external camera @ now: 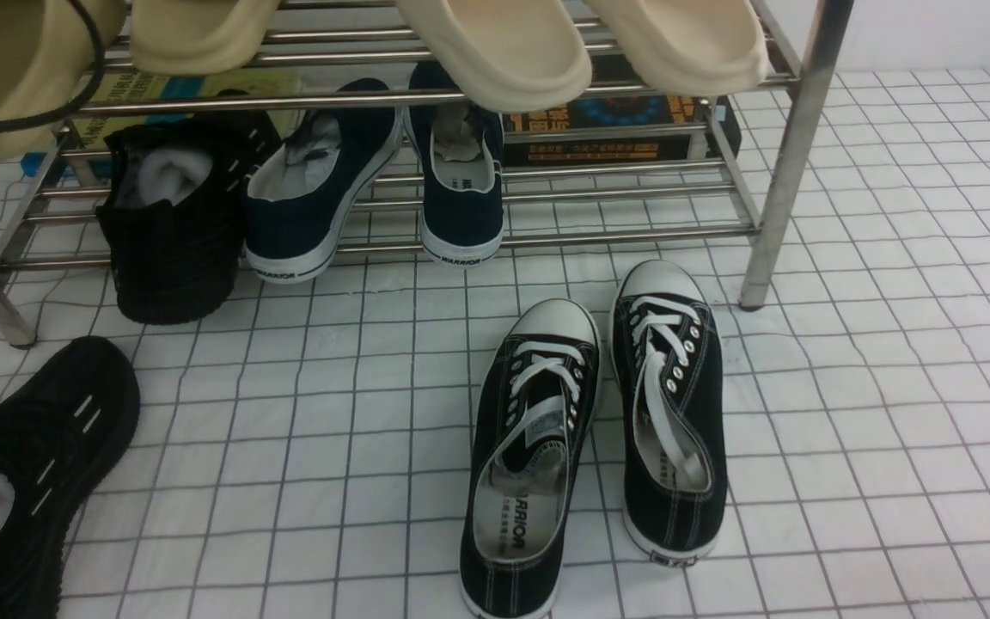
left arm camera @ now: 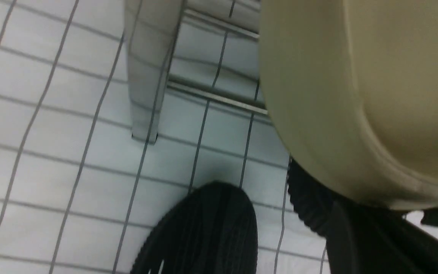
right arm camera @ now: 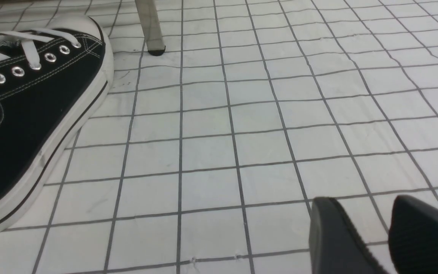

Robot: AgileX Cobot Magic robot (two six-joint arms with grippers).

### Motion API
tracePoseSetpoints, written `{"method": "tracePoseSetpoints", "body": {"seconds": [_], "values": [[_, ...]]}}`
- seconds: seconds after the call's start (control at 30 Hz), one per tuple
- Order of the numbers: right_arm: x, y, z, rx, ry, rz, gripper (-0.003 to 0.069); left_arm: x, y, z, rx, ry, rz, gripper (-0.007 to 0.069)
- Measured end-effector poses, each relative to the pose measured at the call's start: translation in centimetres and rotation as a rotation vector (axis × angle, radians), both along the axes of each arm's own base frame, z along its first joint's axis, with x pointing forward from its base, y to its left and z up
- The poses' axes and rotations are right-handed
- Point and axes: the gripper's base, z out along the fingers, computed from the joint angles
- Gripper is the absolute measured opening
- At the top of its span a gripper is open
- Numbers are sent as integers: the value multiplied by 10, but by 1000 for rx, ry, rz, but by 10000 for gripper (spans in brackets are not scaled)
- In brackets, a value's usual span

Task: Take the shoes off the shelf with your hand from the white checkered tablecloth.
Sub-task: 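Grasp the leftmost shoe on the bottom shelf of the shoe rack with the left gripper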

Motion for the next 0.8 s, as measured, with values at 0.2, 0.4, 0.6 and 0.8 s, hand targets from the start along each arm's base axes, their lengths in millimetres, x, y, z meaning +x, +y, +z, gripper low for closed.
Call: {"method": "tracePoseSetpoints", "body": {"seconds": [0.2,0.4,0.6,0.8], "values": [[0,0,0,0,0,0,239,8,-1,2,25,-55,10,1],[0,0,0,0,0,0,239,10,0,8,31,-90,18,3],[0,0,0,0,0,0,239,14,0,24,19,-146,23,6],[0,0,0,0,0,0,239,21,0,14,-21,-116,20,12]]}}
